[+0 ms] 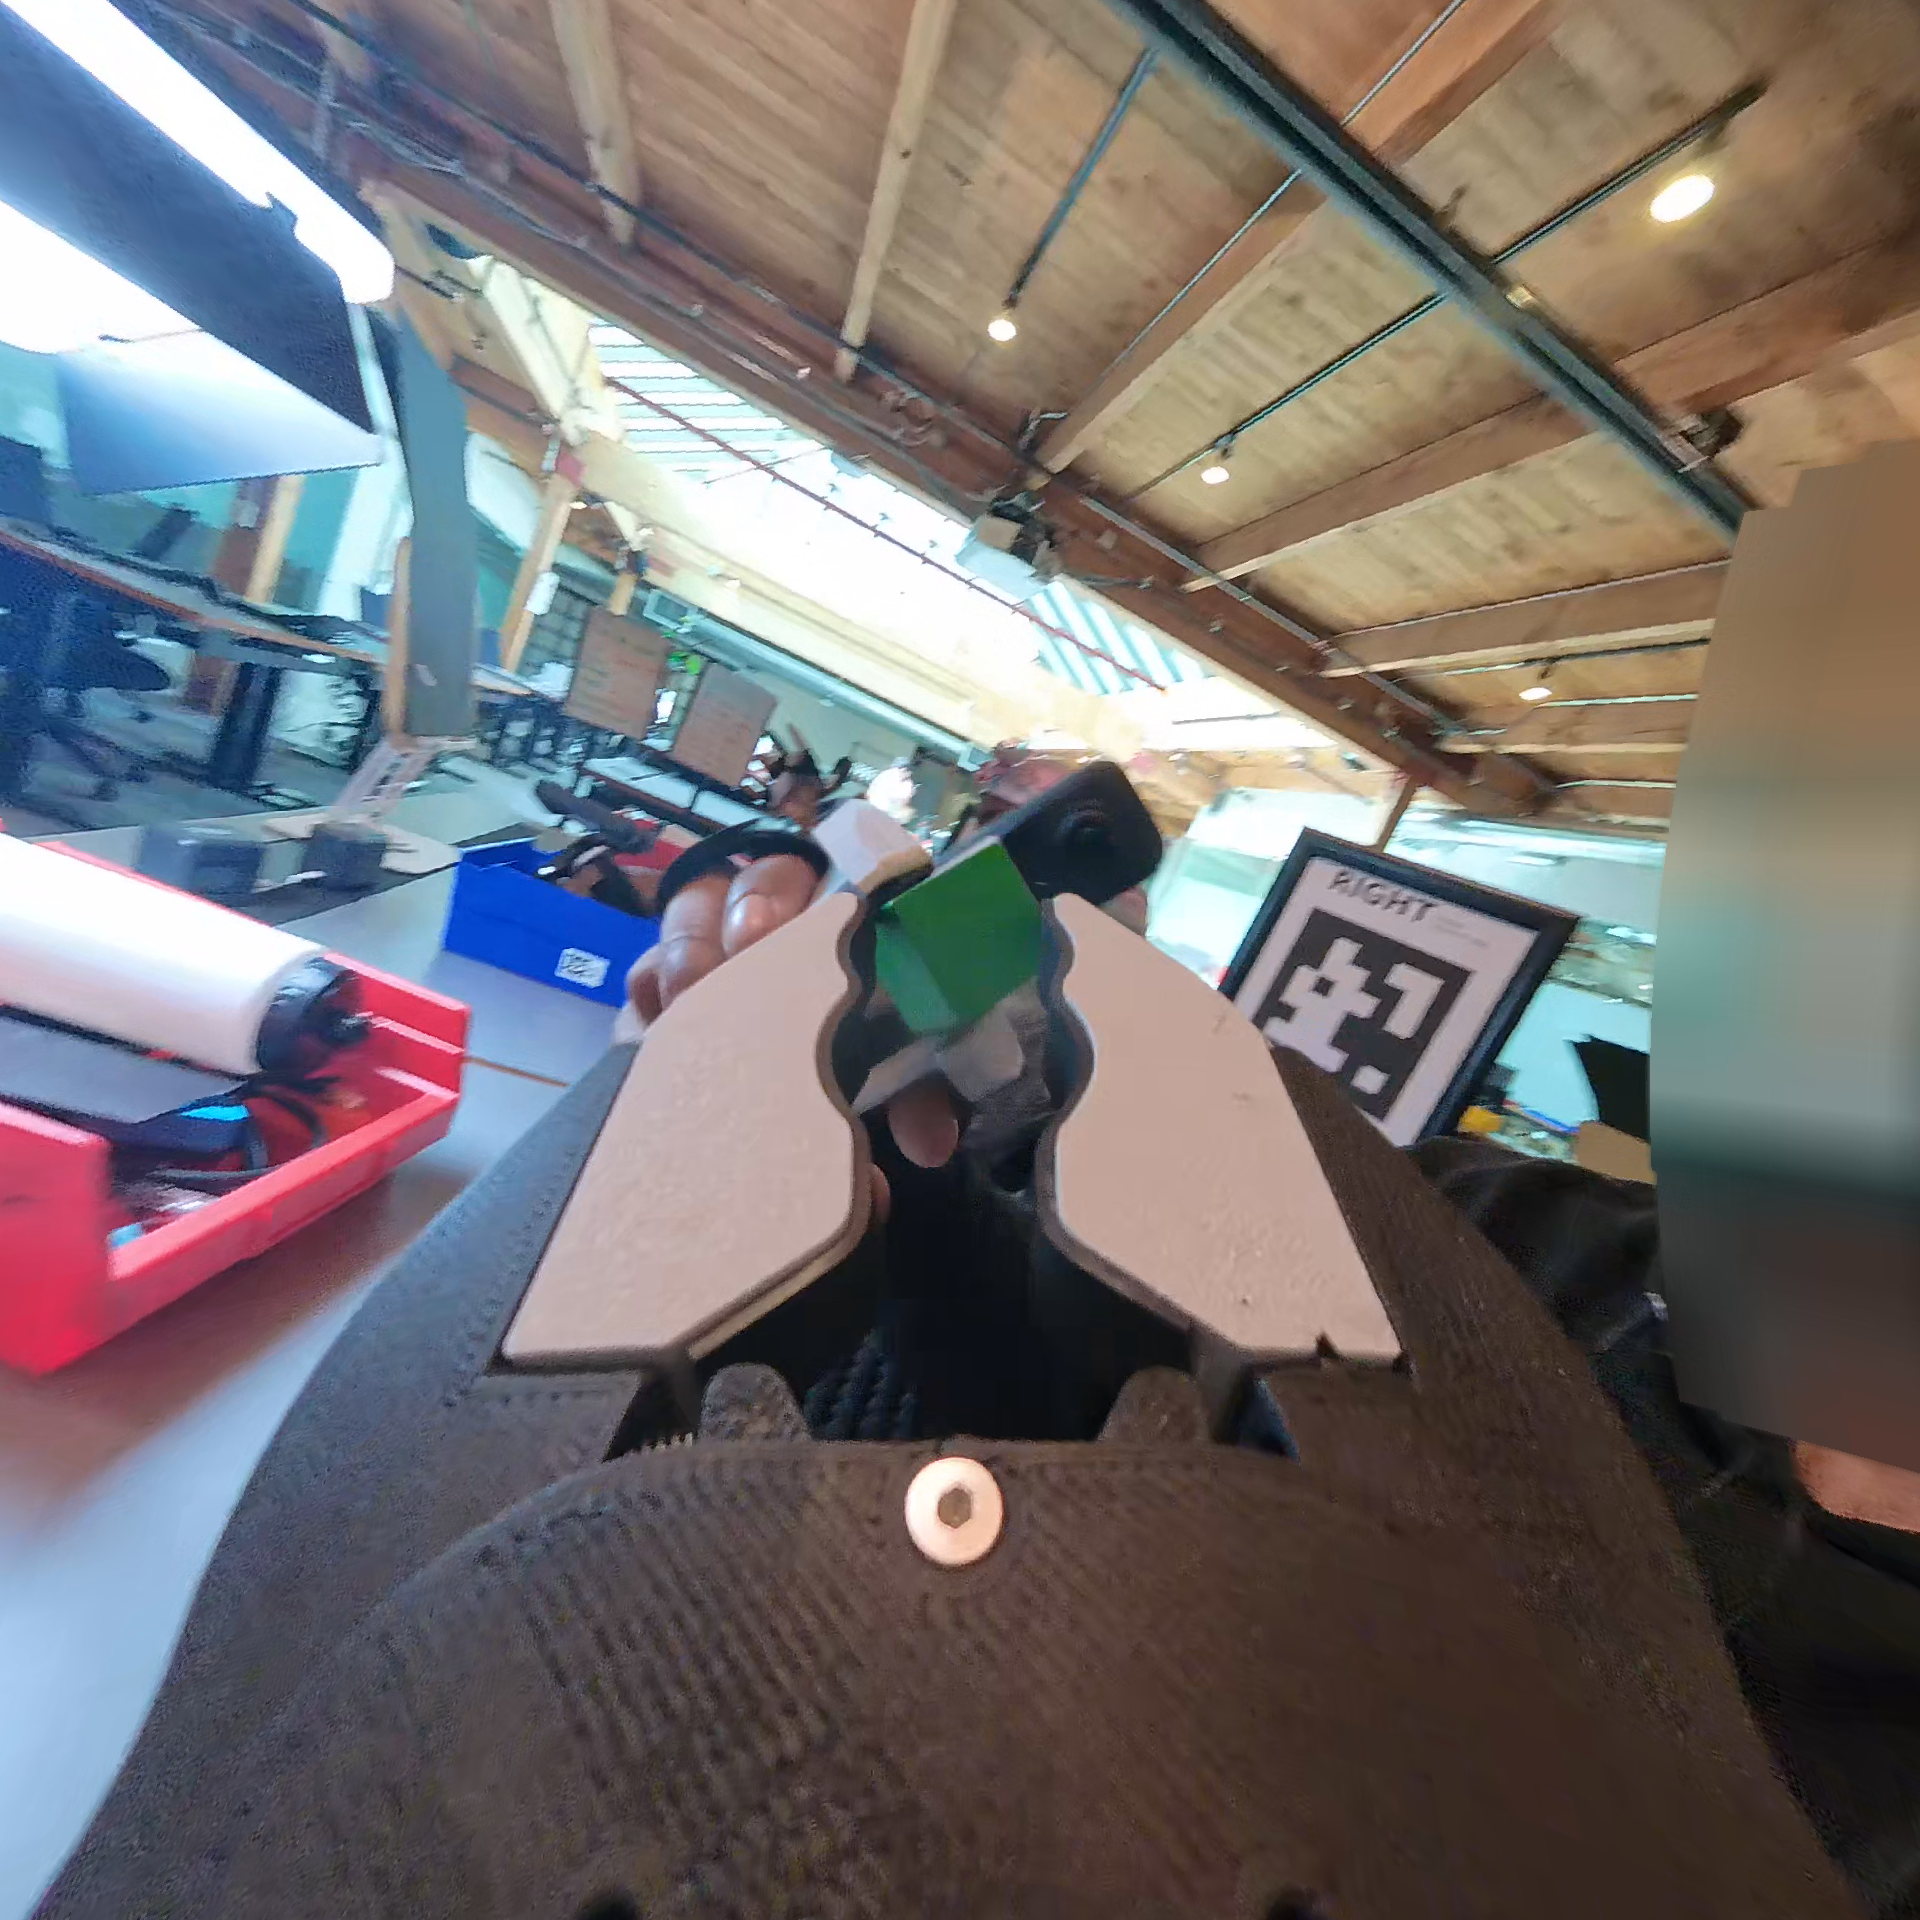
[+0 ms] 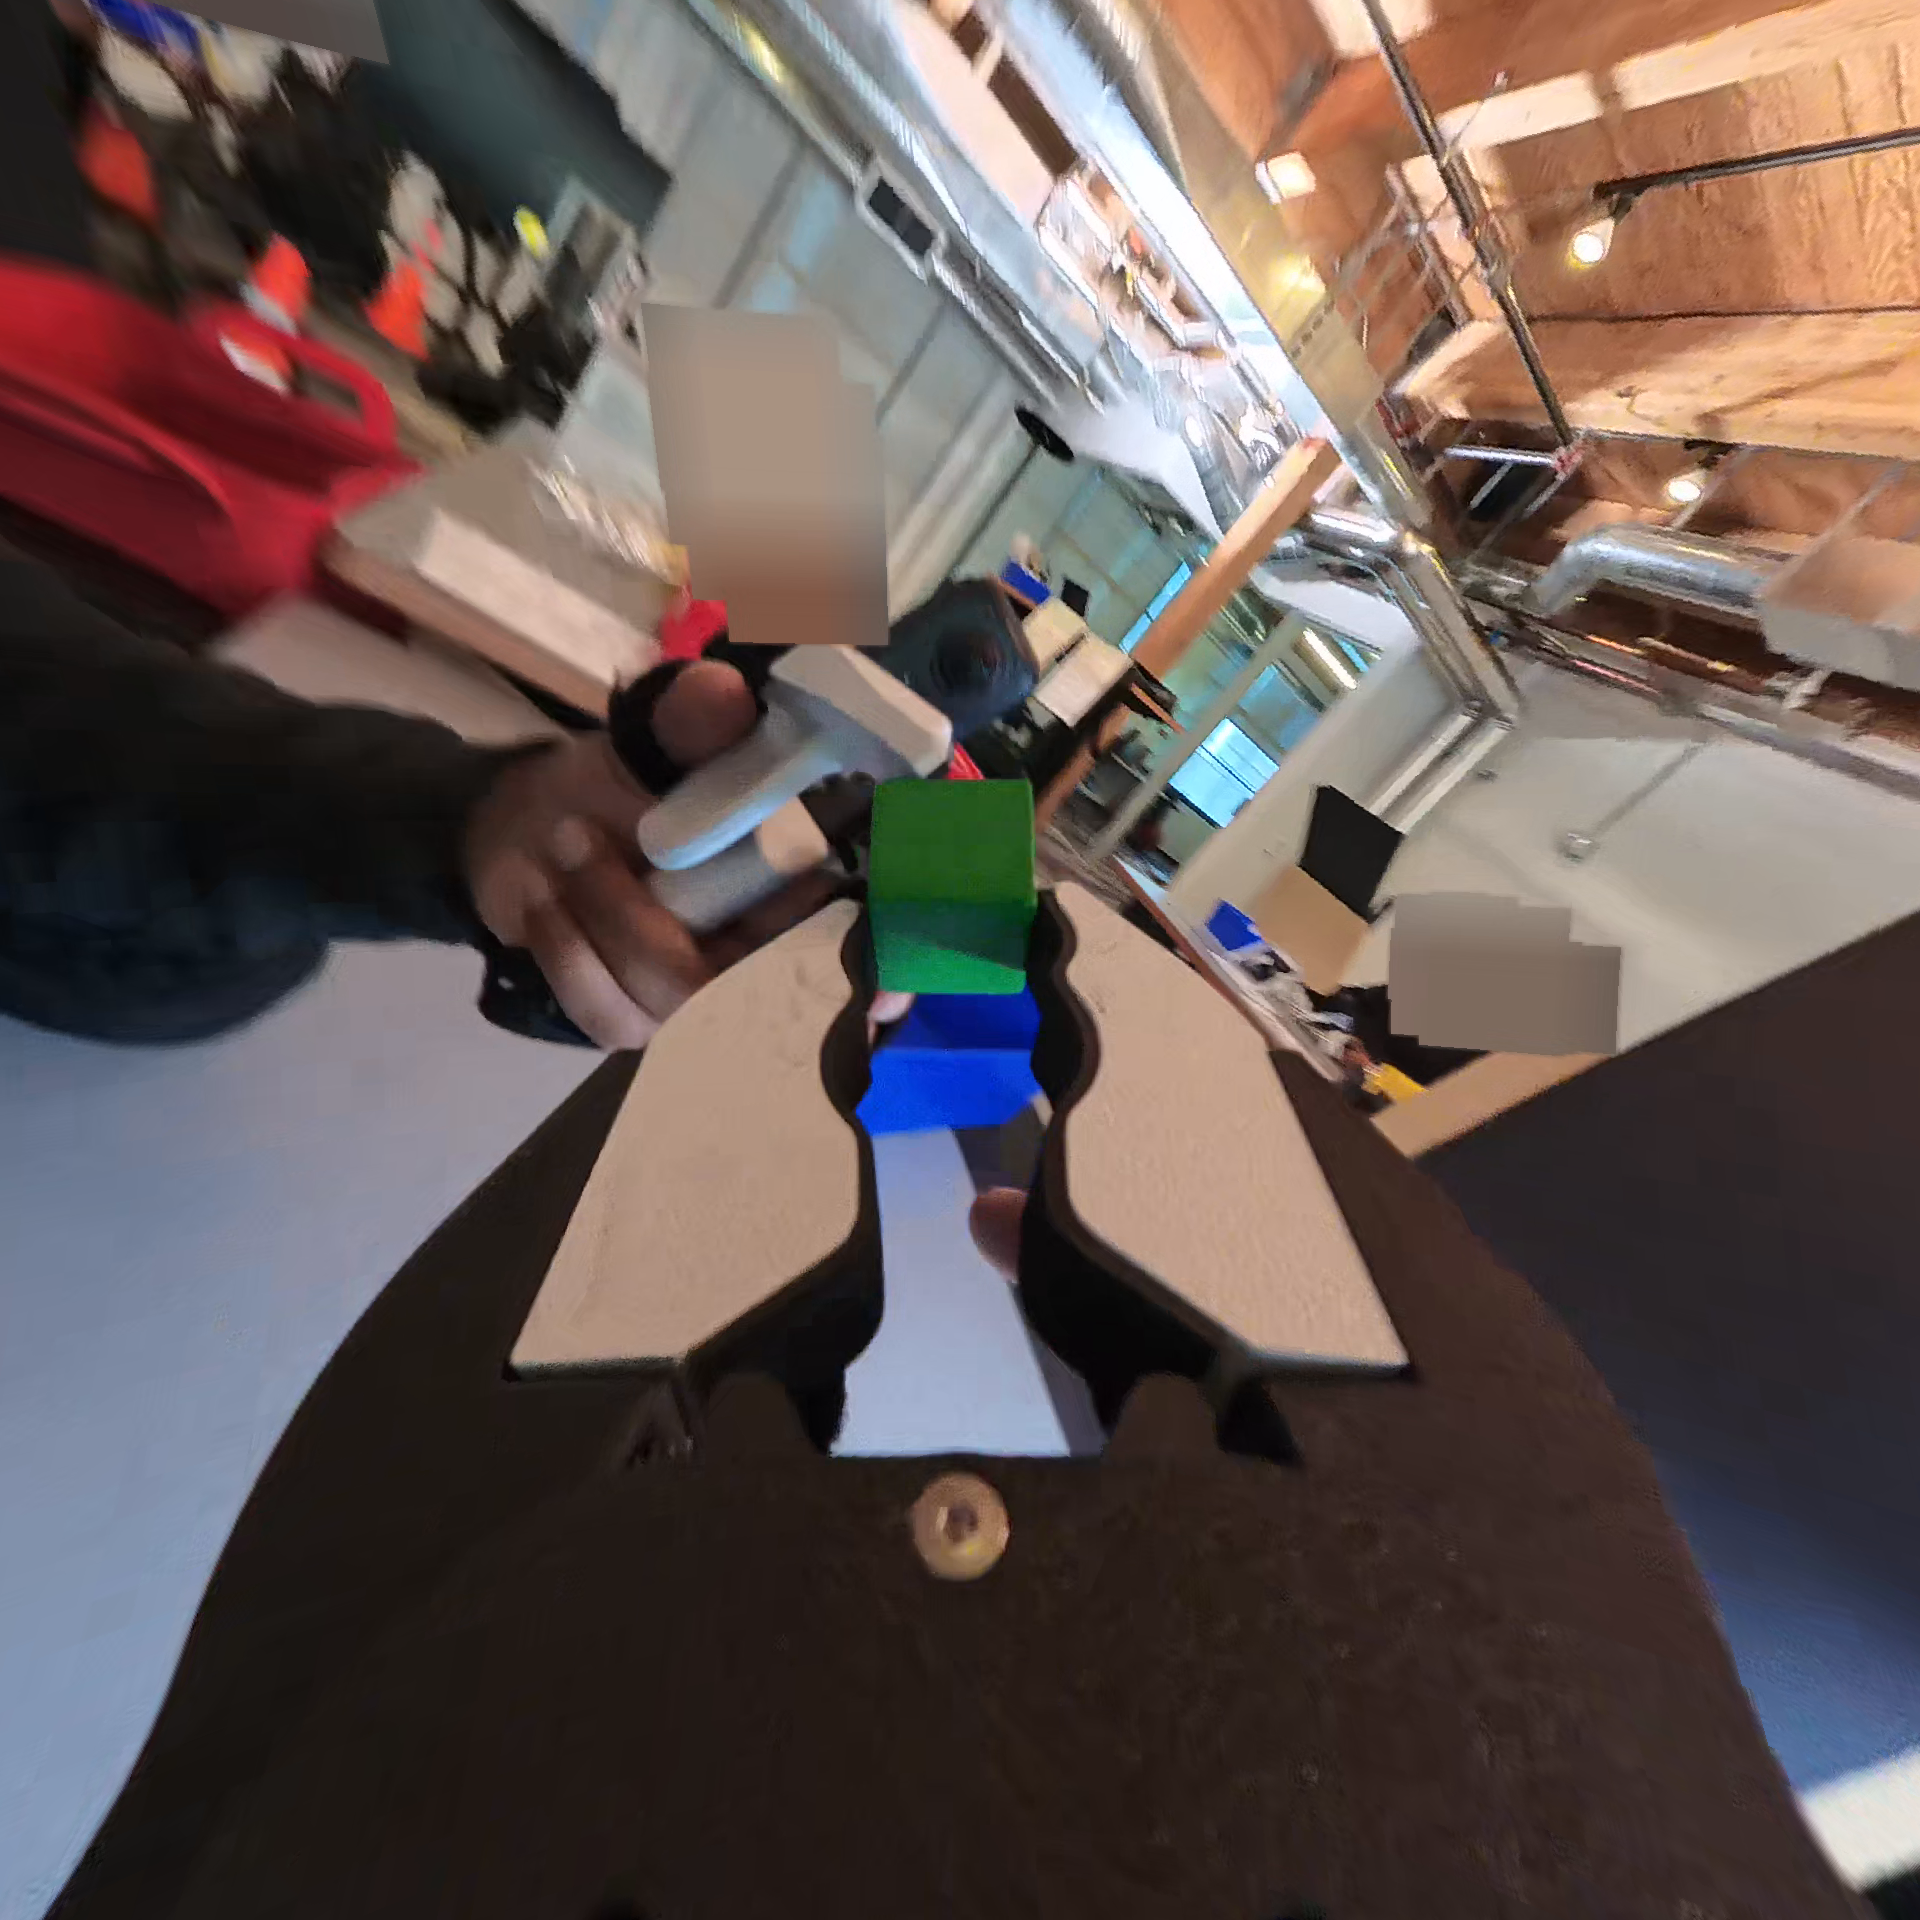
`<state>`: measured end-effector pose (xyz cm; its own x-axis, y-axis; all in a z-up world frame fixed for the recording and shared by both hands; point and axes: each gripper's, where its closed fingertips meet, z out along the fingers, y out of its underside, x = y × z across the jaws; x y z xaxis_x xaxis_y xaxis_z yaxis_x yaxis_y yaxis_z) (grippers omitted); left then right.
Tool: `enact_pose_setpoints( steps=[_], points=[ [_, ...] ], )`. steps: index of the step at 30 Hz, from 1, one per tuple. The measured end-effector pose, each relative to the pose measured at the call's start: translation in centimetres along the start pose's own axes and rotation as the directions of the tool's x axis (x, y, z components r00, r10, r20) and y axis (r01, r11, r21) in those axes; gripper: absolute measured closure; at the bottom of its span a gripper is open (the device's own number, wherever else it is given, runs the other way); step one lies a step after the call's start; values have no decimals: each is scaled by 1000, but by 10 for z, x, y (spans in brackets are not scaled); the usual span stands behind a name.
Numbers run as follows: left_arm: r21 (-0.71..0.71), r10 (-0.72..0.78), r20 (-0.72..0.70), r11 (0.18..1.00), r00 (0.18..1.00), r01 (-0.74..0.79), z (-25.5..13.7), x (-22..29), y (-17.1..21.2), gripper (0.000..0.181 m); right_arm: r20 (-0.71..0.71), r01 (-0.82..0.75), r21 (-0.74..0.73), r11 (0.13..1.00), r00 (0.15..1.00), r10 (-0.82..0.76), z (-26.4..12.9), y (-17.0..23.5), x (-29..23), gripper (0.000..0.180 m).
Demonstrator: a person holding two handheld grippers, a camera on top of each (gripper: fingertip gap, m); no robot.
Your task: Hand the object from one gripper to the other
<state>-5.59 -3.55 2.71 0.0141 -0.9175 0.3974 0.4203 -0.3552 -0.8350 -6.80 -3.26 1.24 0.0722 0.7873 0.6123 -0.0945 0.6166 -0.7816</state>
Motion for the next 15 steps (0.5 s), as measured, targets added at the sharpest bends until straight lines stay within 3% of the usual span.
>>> enact_pose_setpoints(
  steps=[9, 15],
  points=[
    [-139, 242, 232, 967, 942, -215, -6, -24, 6, 167, -86, 283, -263, 922, 945, -315, 5, 36, 10, 152],
    [-153, 69, 132, 987, 989, -48, -9, -22, 13, 138, -89, 386, -214, 897, 907, -412, 9, 26, 3, 152]
  ],
)
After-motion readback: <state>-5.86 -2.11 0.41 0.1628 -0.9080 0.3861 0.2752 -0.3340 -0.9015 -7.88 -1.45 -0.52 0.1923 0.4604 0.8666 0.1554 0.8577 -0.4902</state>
